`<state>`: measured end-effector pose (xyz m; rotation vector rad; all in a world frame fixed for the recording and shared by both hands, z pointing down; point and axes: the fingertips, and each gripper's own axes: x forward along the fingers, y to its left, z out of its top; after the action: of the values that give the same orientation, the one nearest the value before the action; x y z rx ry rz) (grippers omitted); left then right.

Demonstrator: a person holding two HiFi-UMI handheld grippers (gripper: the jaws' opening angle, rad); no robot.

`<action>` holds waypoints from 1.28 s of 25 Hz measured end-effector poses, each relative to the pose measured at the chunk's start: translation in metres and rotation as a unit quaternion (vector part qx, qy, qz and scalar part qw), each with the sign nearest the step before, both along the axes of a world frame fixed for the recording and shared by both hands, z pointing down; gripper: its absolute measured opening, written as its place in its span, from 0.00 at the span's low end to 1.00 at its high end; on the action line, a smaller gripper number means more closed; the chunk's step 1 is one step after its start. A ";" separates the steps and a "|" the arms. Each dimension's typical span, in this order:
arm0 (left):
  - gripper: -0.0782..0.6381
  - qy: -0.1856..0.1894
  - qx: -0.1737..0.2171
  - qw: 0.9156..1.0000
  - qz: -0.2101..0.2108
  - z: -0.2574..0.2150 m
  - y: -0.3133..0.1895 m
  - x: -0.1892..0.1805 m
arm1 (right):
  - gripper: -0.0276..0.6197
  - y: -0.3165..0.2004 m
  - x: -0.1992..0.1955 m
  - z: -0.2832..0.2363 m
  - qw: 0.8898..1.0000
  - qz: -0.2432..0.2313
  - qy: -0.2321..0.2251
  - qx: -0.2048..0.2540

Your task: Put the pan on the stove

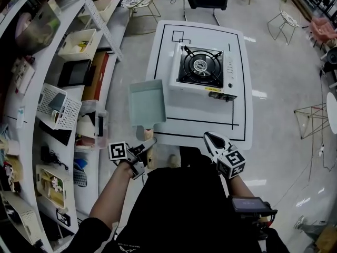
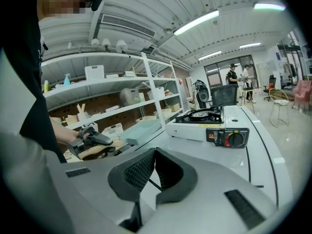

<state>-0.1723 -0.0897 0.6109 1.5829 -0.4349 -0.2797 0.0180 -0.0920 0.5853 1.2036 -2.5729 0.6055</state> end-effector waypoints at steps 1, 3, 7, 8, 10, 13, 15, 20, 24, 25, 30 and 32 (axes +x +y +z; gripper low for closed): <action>0.26 -0.001 0.003 1.000 0.001 -0.002 0.001 0.001 | 0.08 0.003 0.002 0.000 1.000 0.004 -0.002 0.000; 0.27 -0.003 0.006 1.000 0.001 -0.008 0.001 0.002 | 0.08 0.008 0.006 0.000 1.000 0.011 -0.004 0.001; 0.27 -0.010 0.018 1.000 0.005 -0.020 0.000 0.006 | 0.08 0.016 0.013 -0.004 1.000 0.025 -0.004 0.004; 0.27 -0.012 0.023 1.000 0.007 -0.023 0.000 0.007 | 0.08 0.017 0.015 -0.005 1.000 0.029 -0.004 0.005; 0.27 -0.015 0.030 0.999 0.009 -0.028 0.000 0.009 | 0.08 0.020 0.020 -0.005 0.999 0.036 -0.004 0.006; 0.27 -0.022 0.036 0.999 0.012 -0.034 -0.001 0.011 | 0.08 0.022 0.023 -0.007 0.999 0.045 -0.006 0.011; 0.27 -0.024 0.041 0.999 0.015 -0.038 -0.005 0.014 | 0.08 0.022 0.025 -0.009 0.999 0.052 -0.010 0.013; 0.27 -0.024 0.048 0.998 0.027 -0.047 -0.015 0.028 | 0.08 0.019 0.035 -0.007 0.998 0.056 -0.014 0.009; 0.27 -0.017 0.050 0.998 0.036 -0.056 -0.027 0.044 | 0.08 0.004 0.047 -0.008 0.998 0.063 -0.015 0.010; 0.27 -0.016 0.051 0.998 0.039 -0.057 -0.032 0.048 | 0.08 0.001 0.049 -0.009 0.998 0.063 -0.016 0.011; 0.27 -0.020 0.063 0.996 0.062 -0.062 -0.059 0.071 | 0.08 -0.011 0.060 -0.017 0.998 0.065 -0.018 0.009; 0.27 -0.019 0.067 0.995 0.072 -0.065 -0.069 0.084 | 0.08 -0.013 0.066 -0.013 0.998 0.063 -0.015 0.002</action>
<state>-0.0887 -0.1589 0.5461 1.7434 -0.3342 -0.1711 0.0836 -0.1053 0.5725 1.3753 -2.5387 0.6484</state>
